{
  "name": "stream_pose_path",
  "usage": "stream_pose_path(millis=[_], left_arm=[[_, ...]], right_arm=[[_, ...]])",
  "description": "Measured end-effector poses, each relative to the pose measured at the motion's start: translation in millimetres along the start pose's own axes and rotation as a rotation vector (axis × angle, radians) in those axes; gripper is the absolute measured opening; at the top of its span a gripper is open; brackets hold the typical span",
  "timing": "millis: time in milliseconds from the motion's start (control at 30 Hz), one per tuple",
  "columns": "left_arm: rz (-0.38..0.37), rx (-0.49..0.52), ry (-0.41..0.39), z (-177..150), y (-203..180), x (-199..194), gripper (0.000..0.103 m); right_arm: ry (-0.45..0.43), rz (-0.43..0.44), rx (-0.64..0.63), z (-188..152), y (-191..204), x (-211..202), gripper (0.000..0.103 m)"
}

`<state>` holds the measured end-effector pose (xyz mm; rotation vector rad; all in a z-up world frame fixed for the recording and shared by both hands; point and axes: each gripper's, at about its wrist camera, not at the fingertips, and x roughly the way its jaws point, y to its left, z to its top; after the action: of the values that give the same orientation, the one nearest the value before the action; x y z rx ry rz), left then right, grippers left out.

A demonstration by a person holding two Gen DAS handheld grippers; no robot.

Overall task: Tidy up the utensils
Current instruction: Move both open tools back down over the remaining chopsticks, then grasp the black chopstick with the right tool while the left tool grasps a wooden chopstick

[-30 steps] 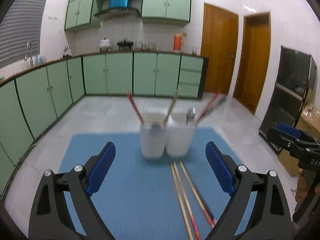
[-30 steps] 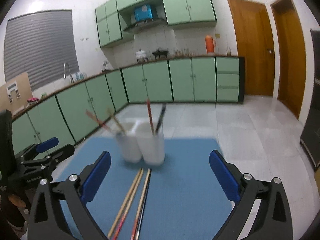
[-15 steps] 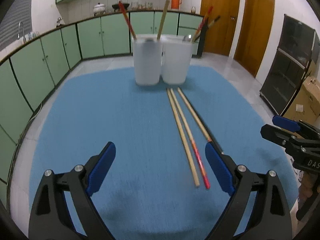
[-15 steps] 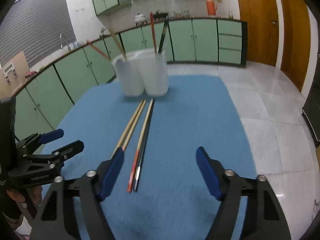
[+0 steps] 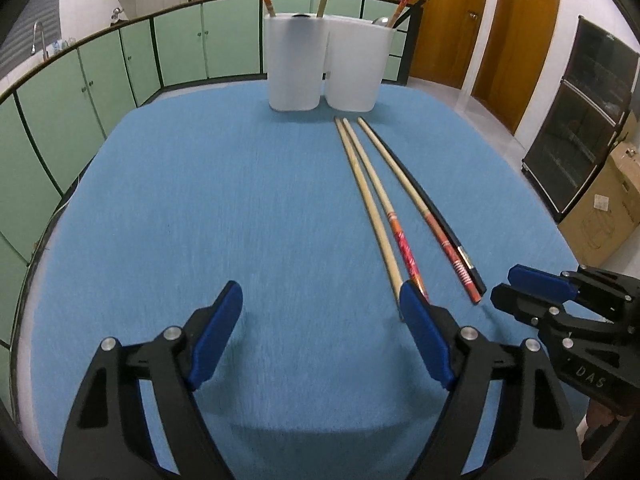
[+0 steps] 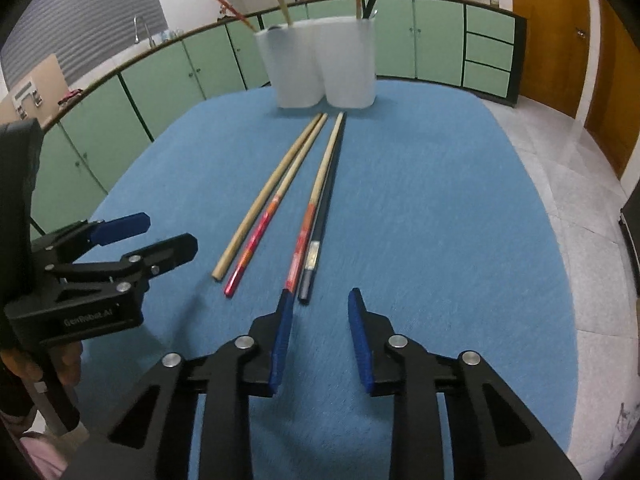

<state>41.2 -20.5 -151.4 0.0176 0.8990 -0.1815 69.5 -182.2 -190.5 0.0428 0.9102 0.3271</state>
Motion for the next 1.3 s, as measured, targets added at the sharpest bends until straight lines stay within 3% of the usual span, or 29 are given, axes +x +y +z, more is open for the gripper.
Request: stream_pose_path(millis=[433,633,800,1300], left_arm=[[-0.012,0.009,0.02,-6.1,-8.2,5.5,0.078],[-0.019,0.012,0.026,-4.6,-12.8,9.2,0.078],[-0.031,0.025,0.036,-4.3,-21.5,13.8,0.077],[-0.002,0.049,0.021,-3.8,-32.4,19.4,0.046]], right_arm=[[-0.009,-0.021,-0.024,0.8,4.9,9.0,0.022],[-0.025,-0.055,-0.048,1.4,6.7,11.8,0.006],[-0.026,-0.062,-0.016,2.9,-5.1,8.7,0.006],[-0.03,-0.051,0.02,2.3,-14.0,8.9,0.006]])
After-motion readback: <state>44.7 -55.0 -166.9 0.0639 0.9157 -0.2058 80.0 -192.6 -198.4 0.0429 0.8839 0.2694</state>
